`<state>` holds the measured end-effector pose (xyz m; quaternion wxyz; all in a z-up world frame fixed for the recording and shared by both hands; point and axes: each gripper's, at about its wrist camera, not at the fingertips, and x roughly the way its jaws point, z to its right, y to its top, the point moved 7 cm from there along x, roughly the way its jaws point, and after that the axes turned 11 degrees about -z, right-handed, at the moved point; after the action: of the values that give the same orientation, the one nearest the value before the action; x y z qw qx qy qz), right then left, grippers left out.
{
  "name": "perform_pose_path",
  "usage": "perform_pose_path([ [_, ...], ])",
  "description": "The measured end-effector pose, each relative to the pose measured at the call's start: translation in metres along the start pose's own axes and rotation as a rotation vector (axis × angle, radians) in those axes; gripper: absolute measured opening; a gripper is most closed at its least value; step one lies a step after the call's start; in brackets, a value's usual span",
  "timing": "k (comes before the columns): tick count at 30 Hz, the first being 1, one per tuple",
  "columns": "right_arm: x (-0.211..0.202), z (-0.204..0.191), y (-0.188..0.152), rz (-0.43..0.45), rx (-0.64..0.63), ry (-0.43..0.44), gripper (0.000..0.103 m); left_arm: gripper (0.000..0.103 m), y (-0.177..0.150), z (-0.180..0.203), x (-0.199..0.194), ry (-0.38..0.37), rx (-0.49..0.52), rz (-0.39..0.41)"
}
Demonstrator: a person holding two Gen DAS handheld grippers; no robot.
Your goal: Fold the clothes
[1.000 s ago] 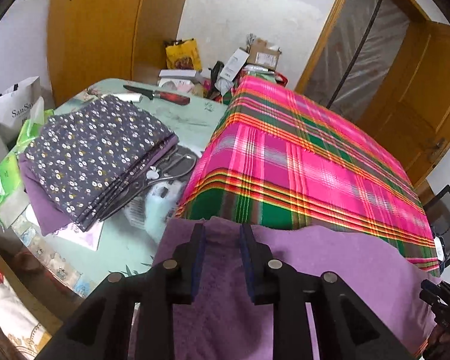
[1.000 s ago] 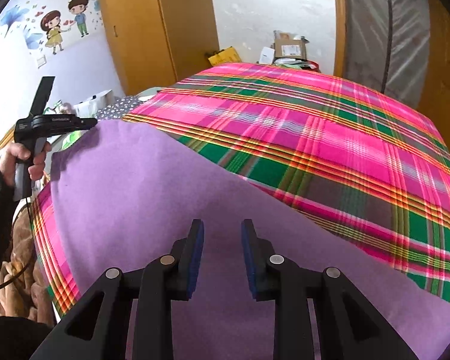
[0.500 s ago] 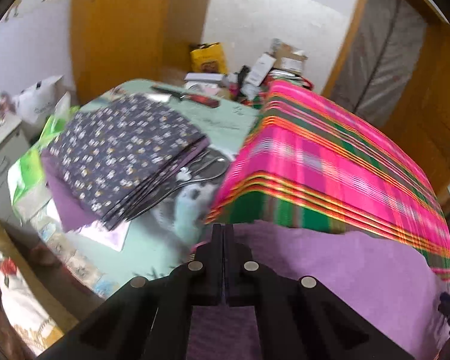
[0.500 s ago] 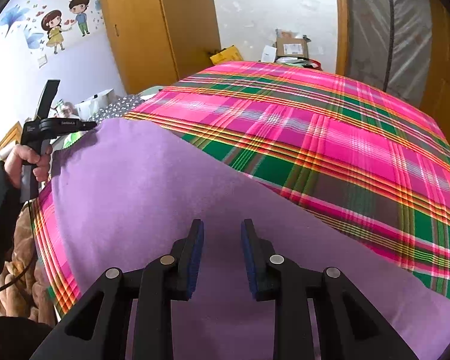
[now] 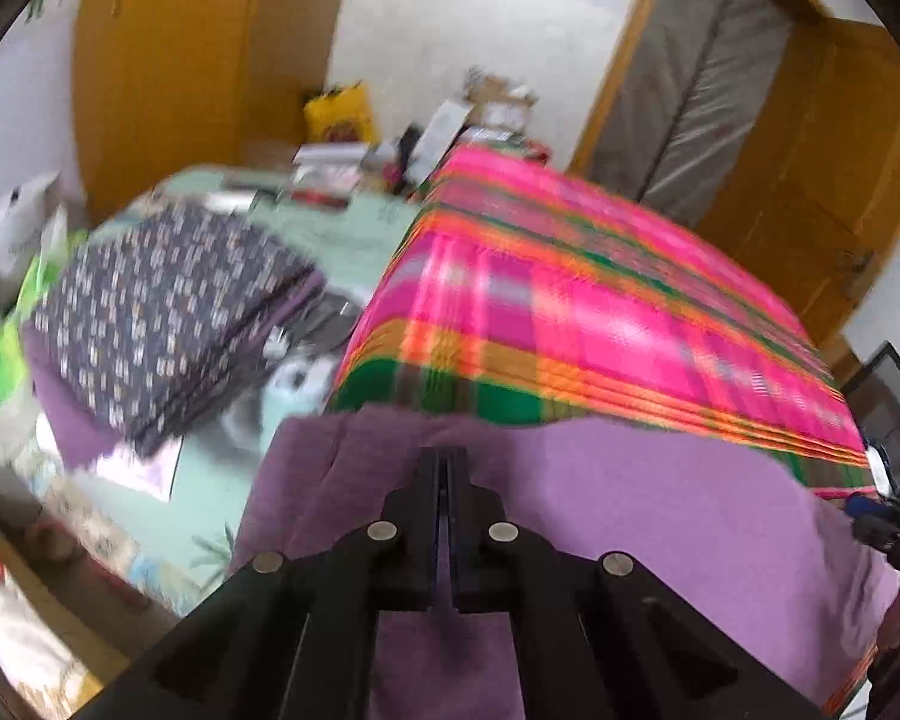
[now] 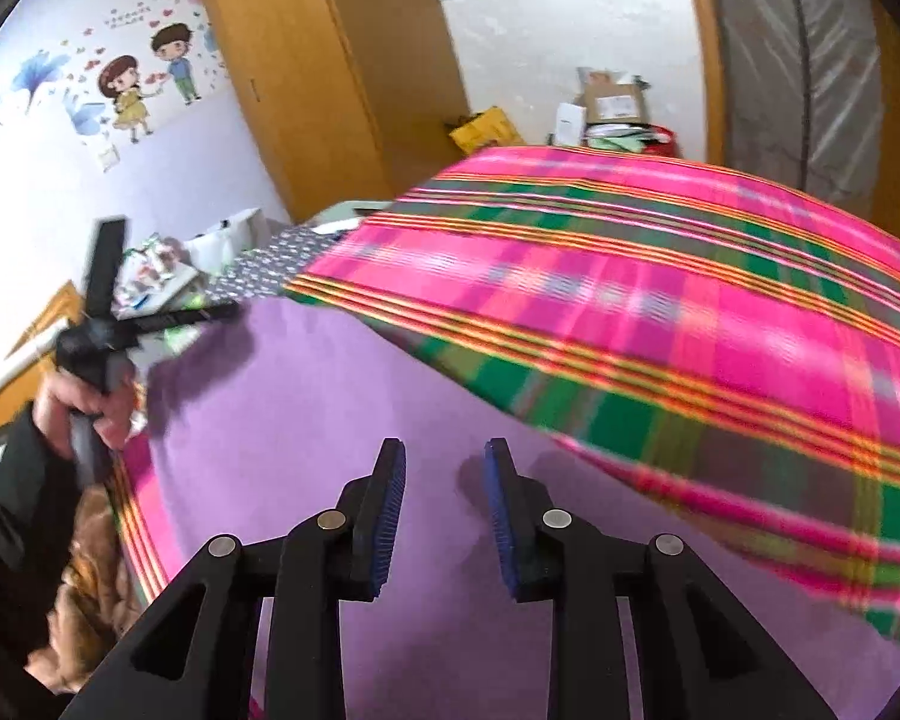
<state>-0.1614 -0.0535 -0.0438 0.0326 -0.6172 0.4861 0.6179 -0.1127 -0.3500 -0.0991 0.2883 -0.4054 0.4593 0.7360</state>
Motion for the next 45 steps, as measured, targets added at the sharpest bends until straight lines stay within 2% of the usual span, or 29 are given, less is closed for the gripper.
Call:
perform_pose_path([
  [5, 0.026, -0.004, 0.037, -0.042, -0.016, 0.064, 0.028, 0.001, -0.01, -0.002, -0.004, -0.013, 0.0, 0.032],
  [10, 0.07, -0.004, 0.057, -0.169, -0.017, 0.183, 0.028, 0.001, -0.016, -0.005, -0.007, -0.036, -0.015, 0.054],
  [14, 0.066, -0.032, 0.047, -0.166, -0.105, 0.242, 0.02, 0.001, -0.016, -0.008, -0.007, -0.055, -0.027, 0.056],
  [16, 0.06, -0.05, 0.041, -0.154, -0.167, 0.264, 0.019, 0.001, -0.017, -0.007, -0.007, -0.055, -0.027, 0.055],
  [20, 0.062, -0.066, 0.026, -0.209, -0.216, 0.294, 0.022, 0.001, -0.017, -0.008, -0.008, -0.063, -0.032, 0.055],
  [24, 0.063, -0.069, 0.015, -0.244, -0.234, 0.306, 0.022, 0.001, -0.018, -0.009, -0.008, -0.077, -0.039, 0.055],
  [30, 0.061, -0.05, 0.024, -0.245, -0.153, 0.316, 0.028, 0.001, -0.018, -0.009, -0.008, -0.083, -0.042, 0.055],
  [34, 0.058, -0.053, 0.012, -0.312, -0.182, 0.379, 0.029, 0.001, -0.018, -0.009, -0.008, -0.085, -0.043, 0.055],
  [40, 0.057, -0.051, 0.005, -0.337, -0.195, 0.35, 0.029, 0.001, -0.018, -0.01, -0.008, -0.093, -0.047, 0.054],
  [45, 0.042, -0.031, 0.017, -0.241, -0.184, 0.236, 0.029, 0.001, -0.017, -0.011, -0.008, -0.097, -0.048, 0.054],
])
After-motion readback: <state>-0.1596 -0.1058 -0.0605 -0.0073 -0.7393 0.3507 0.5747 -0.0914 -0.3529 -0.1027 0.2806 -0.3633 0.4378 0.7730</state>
